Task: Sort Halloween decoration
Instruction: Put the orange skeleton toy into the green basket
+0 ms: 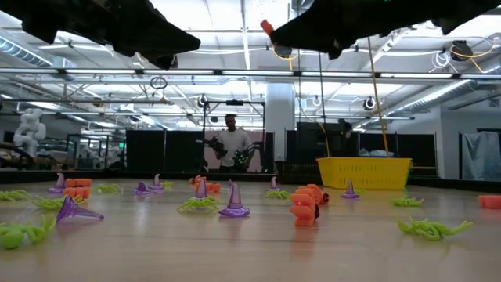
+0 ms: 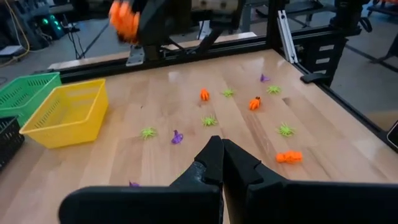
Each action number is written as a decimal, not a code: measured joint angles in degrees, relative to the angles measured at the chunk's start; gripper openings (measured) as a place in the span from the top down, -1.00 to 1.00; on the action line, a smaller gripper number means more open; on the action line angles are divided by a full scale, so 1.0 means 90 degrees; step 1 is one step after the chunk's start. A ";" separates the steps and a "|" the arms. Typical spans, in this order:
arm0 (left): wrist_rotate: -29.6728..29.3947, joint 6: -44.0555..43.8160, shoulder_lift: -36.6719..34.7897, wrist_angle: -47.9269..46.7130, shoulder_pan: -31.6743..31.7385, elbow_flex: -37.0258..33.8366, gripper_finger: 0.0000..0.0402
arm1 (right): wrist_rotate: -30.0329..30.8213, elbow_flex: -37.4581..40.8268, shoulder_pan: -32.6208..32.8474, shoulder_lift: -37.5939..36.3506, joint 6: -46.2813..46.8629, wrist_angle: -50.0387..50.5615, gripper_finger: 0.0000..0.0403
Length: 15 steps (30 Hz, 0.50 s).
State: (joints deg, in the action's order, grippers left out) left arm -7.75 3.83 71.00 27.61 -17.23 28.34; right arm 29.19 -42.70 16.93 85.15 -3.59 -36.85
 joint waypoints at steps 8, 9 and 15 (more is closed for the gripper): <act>0.0000 0.0423 0.0002 0.0076 0.0000 0.0000 1.00 | -0.0771 0.0102 -0.0256 0.0319 -0.0014 -0.0380 0.96; -0.0002 0.0478 0.0002 0.0076 0.0000 0.0000 1.00 | -0.0767 0.0183 -0.0261 0.0322 -0.0013 -0.0537 0.96; -0.0002 0.0501 0.0002 0.0063 0.0000 0.0000 1.00 | -0.0762 0.0944 -0.0260 0.0317 -0.0086 -0.2090 0.96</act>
State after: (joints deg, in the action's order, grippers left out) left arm -7.77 8.35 71.02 28.17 -17.23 28.34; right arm 22.33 -34.20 14.59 88.01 -4.36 -55.66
